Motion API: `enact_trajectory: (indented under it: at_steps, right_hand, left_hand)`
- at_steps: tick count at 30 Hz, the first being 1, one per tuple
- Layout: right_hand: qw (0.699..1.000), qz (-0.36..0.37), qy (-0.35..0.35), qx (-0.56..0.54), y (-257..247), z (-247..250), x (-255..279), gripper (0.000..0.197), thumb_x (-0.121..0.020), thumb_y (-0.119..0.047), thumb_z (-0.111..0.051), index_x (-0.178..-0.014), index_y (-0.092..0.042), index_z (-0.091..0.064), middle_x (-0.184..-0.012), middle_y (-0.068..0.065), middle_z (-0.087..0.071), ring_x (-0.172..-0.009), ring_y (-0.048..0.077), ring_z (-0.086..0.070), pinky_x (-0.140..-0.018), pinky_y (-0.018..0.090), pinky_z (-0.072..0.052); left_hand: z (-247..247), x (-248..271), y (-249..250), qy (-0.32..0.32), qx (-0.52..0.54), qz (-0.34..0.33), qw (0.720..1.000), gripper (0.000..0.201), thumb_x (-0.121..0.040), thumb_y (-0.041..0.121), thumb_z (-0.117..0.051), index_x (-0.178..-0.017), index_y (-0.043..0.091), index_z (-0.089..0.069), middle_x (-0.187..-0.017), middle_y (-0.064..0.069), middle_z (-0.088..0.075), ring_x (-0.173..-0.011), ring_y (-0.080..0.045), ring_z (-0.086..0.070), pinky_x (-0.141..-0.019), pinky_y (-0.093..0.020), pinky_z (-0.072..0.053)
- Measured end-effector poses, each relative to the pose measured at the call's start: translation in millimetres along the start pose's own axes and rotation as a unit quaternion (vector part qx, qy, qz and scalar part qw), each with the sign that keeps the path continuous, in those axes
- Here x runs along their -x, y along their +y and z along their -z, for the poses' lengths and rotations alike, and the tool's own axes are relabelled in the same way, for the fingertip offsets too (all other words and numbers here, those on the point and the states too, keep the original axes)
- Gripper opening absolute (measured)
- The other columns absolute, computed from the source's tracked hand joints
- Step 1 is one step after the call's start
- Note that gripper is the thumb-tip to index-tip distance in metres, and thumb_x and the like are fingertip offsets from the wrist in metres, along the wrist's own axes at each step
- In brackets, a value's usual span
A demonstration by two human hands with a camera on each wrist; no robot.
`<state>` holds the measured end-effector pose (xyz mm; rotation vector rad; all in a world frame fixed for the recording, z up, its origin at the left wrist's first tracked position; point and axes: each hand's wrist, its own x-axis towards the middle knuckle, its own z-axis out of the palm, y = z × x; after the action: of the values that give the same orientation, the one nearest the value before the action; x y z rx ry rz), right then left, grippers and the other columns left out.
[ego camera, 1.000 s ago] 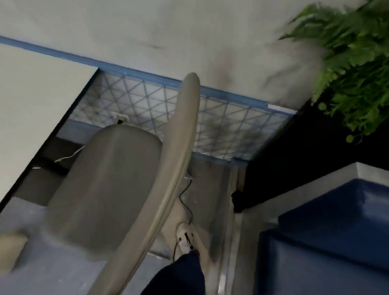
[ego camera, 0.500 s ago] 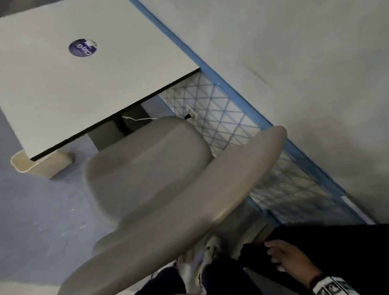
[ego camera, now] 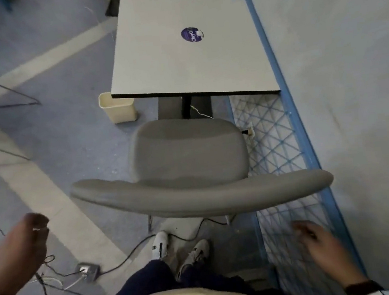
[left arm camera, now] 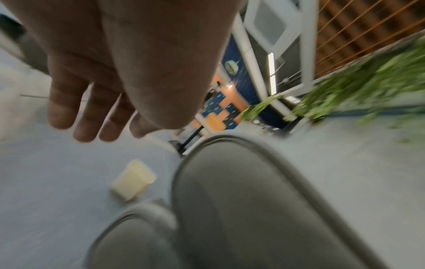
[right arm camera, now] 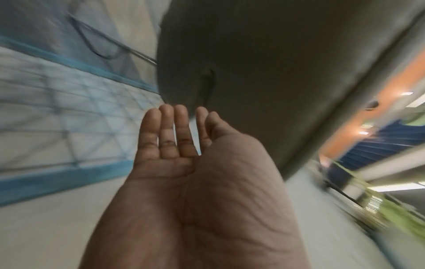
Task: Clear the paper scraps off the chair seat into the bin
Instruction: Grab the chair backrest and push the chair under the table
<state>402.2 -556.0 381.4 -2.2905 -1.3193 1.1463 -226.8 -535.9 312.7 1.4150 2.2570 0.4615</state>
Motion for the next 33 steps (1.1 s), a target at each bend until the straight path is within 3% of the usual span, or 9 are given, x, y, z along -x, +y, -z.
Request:
enact_trajectory:
  at_steps: [2, 4, 6, 9, 12, 18, 24, 29, 33]
  right_hand:
    - [0.995, 0.076, 0.056, 0.016, -36, 28, 14, 0.012, -0.097, -0.015, -0.062, -0.091, -0.025, -0.066, -0.093, 0.001, -0.071, -0.093, 0.024, -0.067, -0.066, 0.021, -0.042]
    - [0.979, 0.166, 0.112, 0.046, -73, 42, 26, 0.006, -0.095, -0.023, -0.064, -0.091, -0.027, -0.063, -0.091, -0.008, -0.067, -0.086, 0.012, -0.064, -0.066, 0.02, -0.042]
    - [0.953, 0.271, 0.121, 0.066, -107, 37, 32, 0.005, -0.095, -0.029, -0.065, -0.098, -0.029, -0.061, -0.1, -0.013, -0.061, -0.094, 0.002, -0.059, -0.075, 0.017, -0.044]
    - [0.9, 0.392, 0.049, 0.184, -148, -5, 22, 0.04, -0.096, -0.052, -0.054, -0.129, -0.029, -0.054, -0.131, -0.01, -0.053, -0.123, 0.008, -0.047, -0.104, 0.028, -0.037]
    - [0.853, 0.405, -0.007, 0.33, -167, -52, 4, 0.061, -0.094, -0.072, -0.032, -0.14, -0.034, -0.045, -0.139, -0.009, -0.052, -0.129, 0.016, -0.047, -0.109, 0.04, -0.037]
    - [0.825, 0.394, 0.005, 0.406, -151, -46, -20, 0.073, -0.083, -0.09, -0.016, -0.119, -0.039, -0.054, -0.105, -0.01, -0.068, -0.096, 0.019, -0.065, -0.085, 0.043, -0.051]
    - [0.811, 0.406, 0.023, 0.419, -152, -41, -32, 0.073, -0.081, -0.092, -0.012, -0.108, -0.039, -0.054, -0.09, -0.008, -0.07, -0.08, 0.019, -0.067, -0.071, 0.039, -0.052]
    - [0.807, 0.413, 0.033, 0.42, -155, -38, -48, 0.078, -0.079, -0.093, -0.009, -0.102, -0.036, -0.057, -0.089, -0.007, -0.072, -0.08, 0.021, -0.068, -0.071, 0.04, -0.053]
    - [0.802, 0.422, 0.041, 0.421, -166, -37, -61, 0.077, -0.078, -0.094, -0.01, -0.097, -0.035, -0.056, -0.088, -0.007, -0.072, -0.081, 0.023, -0.068, -0.071, 0.04, -0.052]
  left_hand:
    - [29, 18, 77, 0.105, -0.032, -0.075, 0.991, 0.027, -0.088, -0.003, -0.064, -0.103, 0.013, -0.05, -0.092, -0.02, -0.058, -0.081, -0.047, -0.058, -0.074, -0.057, -0.048]
    - [48, 41, 148, 0.133, -0.06, -0.195, 0.97, 0.028, -0.086, 0.003, -0.07, -0.105, 0.012, -0.052, -0.098, -0.017, -0.056, -0.089, -0.041, -0.054, -0.08, -0.051, -0.043]
    - [50, 64, 206, 0.069, -0.068, -0.304, 0.948, 0.029, -0.089, 0.022, -0.069, -0.114, 0.012, -0.056, -0.115, -0.011, -0.057, -0.105, -0.032, -0.054, -0.089, -0.042, -0.045]
    - [21, 75, 260, -0.07, -0.115, -0.356, 0.925, 0.051, -0.095, 0.056, -0.051, -0.136, 0.025, -0.05, -0.139, 0.002, -0.052, -0.128, -0.018, -0.048, -0.106, -0.035, -0.041]
    - [-19, 67, 288, -0.123, -0.202, -0.396, 0.887, 0.065, -0.093, 0.071, -0.033, -0.14, 0.028, -0.047, -0.139, 0.003, -0.058, -0.126, -0.019, -0.055, -0.106, -0.038, -0.042]
    - [-48, 41, 281, -0.112, -0.261, -0.429, 0.858, 0.08, -0.082, 0.089, -0.012, -0.116, 0.033, -0.059, -0.1, 0.002, -0.075, -0.088, -0.027, -0.07, -0.075, -0.041, -0.054]
    - [-54, 34, 284, -0.062, -0.283, -0.441, 0.85, 0.083, -0.075, 0.096, -0.015, -0.103, 0.033, -0.063, -0.073, 0.0, -0.072, -0.071, -0.029, -0.069, -0.066, -0.039, -0.056]
    - [-58, 23, 292, -0.051, -0.278, -0.441, 0.852, 0.083, -0.075, 0.095, -0.019, -0.104, 0.033, -0.066, -0.072, -0.002, -0.072, -0.07, -0.03, -0.07, -0.065, -0.037, -0.056]
    - [-55, 8, 298, -0.037, -0.275, -0.446, 0.851, 0.082, -0.077, 0.093, -0.019, -0.104, 0.033, -0.068, -0.068, 0.0, -0.069, -0.059, -0.026, -0.061, -0.057, -0.031, -0.049]
